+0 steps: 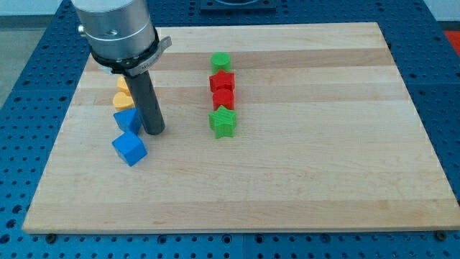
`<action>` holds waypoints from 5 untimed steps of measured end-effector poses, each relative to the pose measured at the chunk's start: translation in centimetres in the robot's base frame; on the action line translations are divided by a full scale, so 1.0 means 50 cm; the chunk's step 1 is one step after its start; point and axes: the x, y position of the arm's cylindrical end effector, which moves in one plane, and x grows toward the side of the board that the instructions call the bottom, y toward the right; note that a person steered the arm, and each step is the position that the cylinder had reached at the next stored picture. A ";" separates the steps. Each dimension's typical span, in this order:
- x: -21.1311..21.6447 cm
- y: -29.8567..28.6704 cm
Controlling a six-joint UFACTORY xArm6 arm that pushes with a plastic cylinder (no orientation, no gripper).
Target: Adjust the blue triangle below the yellow heart
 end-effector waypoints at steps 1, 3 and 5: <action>0.000 -0.015; 0.001 -0.018; 0.001 -0.018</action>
